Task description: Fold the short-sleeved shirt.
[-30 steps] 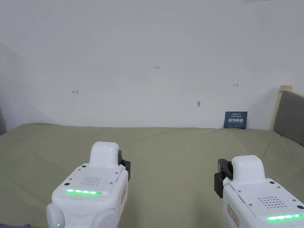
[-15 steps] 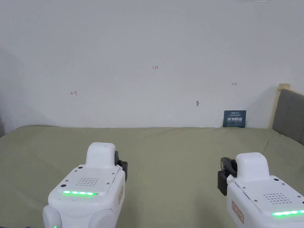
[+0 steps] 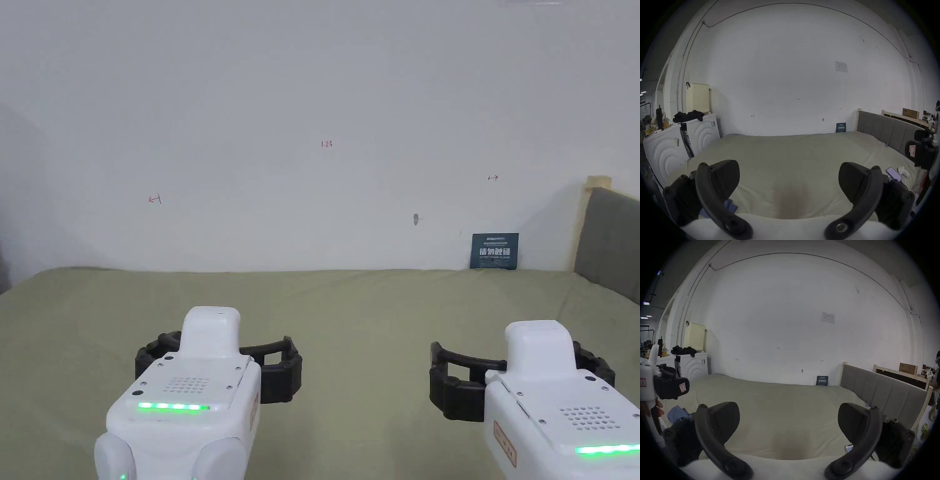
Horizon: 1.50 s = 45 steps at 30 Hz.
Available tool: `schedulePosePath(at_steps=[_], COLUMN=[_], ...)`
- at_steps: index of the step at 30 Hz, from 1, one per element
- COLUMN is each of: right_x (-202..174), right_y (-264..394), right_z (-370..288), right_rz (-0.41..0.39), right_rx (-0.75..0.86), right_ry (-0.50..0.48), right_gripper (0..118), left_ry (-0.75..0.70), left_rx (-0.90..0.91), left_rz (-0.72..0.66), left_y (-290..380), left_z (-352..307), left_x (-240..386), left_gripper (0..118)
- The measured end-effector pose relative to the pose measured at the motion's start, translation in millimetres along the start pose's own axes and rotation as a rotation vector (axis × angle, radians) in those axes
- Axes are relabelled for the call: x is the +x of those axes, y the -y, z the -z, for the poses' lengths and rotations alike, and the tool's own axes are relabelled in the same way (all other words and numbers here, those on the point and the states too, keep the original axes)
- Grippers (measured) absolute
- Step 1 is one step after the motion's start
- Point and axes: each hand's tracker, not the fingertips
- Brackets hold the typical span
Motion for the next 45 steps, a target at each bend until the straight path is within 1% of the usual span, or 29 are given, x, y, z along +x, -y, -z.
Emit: schedulePosePath(at_steps=[5,8,9,14,16,18,21,23,25,27,34,39,42,45], right_x=[-1,0,1,-3,-1,-1,1,0,-1,-2,-2,-2,-2,-1], right_y=[2,1,-1,-1,-3,-1,-3,-1,-1,0,0,1,2,2], right_z=[-4,-6,-5,-13,-14,-17,-16,-18,-18,-19,-20,-20,-21,-22], right_rz=[0.000,0.015,0.020,0.017,0.011,0.008,0.008,0.010,0.012,0.010,0.010,0.007,0.006,0.013], right_rx=[-0.009,-0.008,-0.010,-0.015,-0.015,-0.008,-0.007,-0.006,-0.007,-0.009,-0.009,-0.011,-0.014,-0.014], right_ry=[-0.014,-0.016,-0.018,-0.024,-0.021,-0.019,-0.013,-0.014,-0.014,-0.016,-0.014,-0.013,-0.011,-0.008], right_gripper=[118,118,118,118,118,118,118,118,118,118,118,118,118,118], left_ry=[0.077,0.151,0.152,0.128,0.079,0.027,-0.012,-0.013,0.003,0.017,-0.026,-0.022,-0.010,-0.014], left_rx=[-0.083,-0.068,-0.075,-0.044,-0.054,-0.057,-0.049,-0.057,-0.070,-0.100,-0.082,-0.088,-0.085,-0.078], left_rz=[-0.020,-0.023,-0.021,-0.017,-0.017,0.019,0.063,0.052,0.003,-0.017,0.018,-0.004,0.036,-0.002], left_y=[-12,-16,-17,-23,-25,-25,-23,-23,-24,-25,-24,-29,-29,-31], left_z=[-2,-8,-11,-15,-14,-13,-12,-11,-10,-9,-9,-10,-11,-13], left_x=[2,2,1,4,5,8,12,12,9,7,11,10,13,12], left_gripper=[118,118,118,118,118,118,118,118,118,118,118,118,118,118])
